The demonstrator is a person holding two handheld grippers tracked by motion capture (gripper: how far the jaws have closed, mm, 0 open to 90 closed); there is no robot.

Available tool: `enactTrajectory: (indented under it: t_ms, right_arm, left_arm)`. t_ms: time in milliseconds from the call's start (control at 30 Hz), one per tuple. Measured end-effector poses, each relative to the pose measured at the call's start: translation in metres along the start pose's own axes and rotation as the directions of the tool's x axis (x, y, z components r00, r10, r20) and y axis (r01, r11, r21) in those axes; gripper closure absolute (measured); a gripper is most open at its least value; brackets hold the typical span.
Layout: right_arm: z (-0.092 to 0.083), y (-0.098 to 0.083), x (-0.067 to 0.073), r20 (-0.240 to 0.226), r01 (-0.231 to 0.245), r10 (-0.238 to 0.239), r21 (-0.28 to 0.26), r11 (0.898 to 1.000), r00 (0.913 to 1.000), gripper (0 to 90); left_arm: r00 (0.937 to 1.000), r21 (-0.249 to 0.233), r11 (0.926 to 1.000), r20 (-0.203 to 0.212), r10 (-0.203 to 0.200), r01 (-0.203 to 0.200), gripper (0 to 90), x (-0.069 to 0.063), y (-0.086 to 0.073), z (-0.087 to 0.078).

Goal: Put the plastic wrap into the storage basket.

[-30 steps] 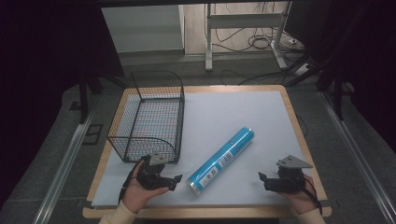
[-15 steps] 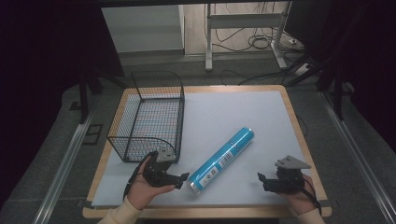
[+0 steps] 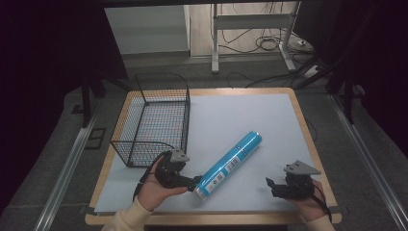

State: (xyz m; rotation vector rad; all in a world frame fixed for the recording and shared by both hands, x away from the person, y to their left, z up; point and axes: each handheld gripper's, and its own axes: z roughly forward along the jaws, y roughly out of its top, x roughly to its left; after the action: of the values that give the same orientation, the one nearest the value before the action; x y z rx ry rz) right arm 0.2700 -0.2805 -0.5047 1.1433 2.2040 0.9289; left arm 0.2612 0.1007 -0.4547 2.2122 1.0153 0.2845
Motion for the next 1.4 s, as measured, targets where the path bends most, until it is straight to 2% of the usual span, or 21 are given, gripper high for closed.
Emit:
enactTrajectory:
  t_ms: [533, 1067, 1400]
  right_arm:
    - [0.000, -0.001, -0.001, 0.000, 0.000, 0.000, 0.006, 1.000, 1.0000, 11.8]
    - [0.002, -0.001, -0.001, 0.000, 0.005, -0.005, 0.017, 1.000, 1.0000, 11.8]
    - [0.001, -0.001, -0.002, 0.004, 0.005, -0.005, 0.015, 1.000, 1.0000, 11.8]
  left_arm:
    - [0.9991, 0.021, 0.9990, 0.016, 0.039, -0.040, 15.9, -0.010, 0.014, 0.016]
    - [0.9980, 0.027, 0.9979, 0.024, 0.059, -0.059, 15.9, -0.017, 0.026, 0.027]
    - [0.9971, 0.048, 0.9963, 0.030, 0.070, -0.071, 15.1, -0.023, 0.036, 0.039]
